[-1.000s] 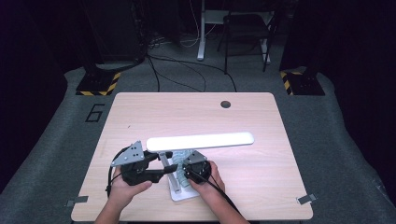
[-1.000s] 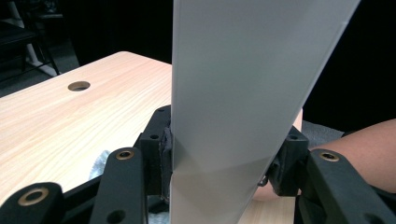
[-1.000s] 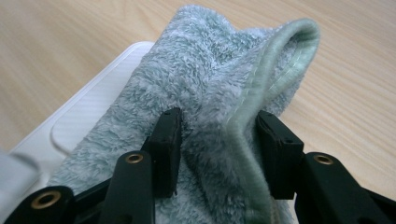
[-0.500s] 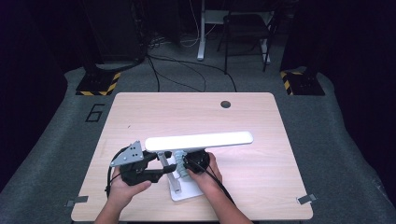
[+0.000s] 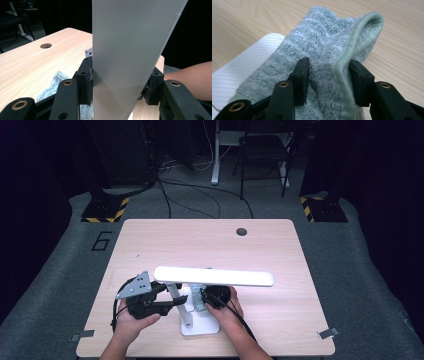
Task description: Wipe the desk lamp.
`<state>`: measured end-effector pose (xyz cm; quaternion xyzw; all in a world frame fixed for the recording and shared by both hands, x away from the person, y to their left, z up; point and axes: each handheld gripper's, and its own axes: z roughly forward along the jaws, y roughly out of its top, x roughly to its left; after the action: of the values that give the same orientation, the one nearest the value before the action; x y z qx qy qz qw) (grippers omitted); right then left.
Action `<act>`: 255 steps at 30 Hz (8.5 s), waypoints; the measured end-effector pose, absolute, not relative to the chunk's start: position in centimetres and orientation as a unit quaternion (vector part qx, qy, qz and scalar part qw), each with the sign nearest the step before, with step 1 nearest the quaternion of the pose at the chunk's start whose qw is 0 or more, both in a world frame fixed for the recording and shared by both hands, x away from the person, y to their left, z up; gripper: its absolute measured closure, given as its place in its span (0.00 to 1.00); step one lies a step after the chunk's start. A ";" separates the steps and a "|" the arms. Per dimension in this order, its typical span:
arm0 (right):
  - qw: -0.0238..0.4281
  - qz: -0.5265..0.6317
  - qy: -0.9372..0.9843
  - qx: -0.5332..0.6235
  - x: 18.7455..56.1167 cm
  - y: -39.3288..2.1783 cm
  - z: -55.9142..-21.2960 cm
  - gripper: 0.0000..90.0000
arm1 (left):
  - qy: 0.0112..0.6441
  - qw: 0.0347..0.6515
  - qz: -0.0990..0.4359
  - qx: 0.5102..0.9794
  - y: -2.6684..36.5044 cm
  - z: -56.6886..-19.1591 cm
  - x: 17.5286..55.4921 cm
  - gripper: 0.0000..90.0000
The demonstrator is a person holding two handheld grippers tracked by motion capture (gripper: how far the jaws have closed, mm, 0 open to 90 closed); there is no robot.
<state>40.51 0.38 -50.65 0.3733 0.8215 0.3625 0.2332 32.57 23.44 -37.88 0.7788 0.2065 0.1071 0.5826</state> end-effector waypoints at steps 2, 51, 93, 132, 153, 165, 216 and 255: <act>0.232 0.364 0.817 0.382 40.3 0.3 -50.7 0.61 | 0.207 0.583 0.106 0.778 23.4 -37.9 32.5 0.58; 0.196 0.384 0.842 0.326 31.2 -3.1 -50.6 0.66 | 0.213 0.583 0.107 0.776 22.6 -38.0 32.3 0.58; 0.205 0.370 0.819 0.388 38.9 -3.3 -50.8 0.66 | 0.211 0.586 0.104 0.775 22.6 -38.3 32.4 0.57; 0.116 0.435 0.827 0.336 38.8 0.5 -49.5 0.46 | 0.200 0.589 0.101 0.776 22.6 -38.3 32.5 0.57; 0.141 0.422 0.849 0.284 39.7 2.7 -50.7 0.54 | 0.200 0.590 0.094 0.777 22.6 -38.3 32.4 0.57; 0.164 0.407 0.828 0.348 42.0 3.0 -50.5 0.58 | 0.204 0.592 0.097 0.774 22.8 -38.3 32.4 0.57; 0.145 0.413 0.837 0.328 41.3 2.7 -50.3 0.64 | 0.206 0.592 0.095 0.773 22.7 -38.4 32.5 0.57; 0.156 0.411 0.796 0.416 45.3 -0.5 -49.4 0.49 | 0.190 0.577 0.069 0.791 23.1 -39.5 33.1 0.56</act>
<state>45.30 -0.50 -49.39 0.4162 0.7956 0.4115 0.1565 33.07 23.07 -39.50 0.7911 0.1901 0.0687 0.5773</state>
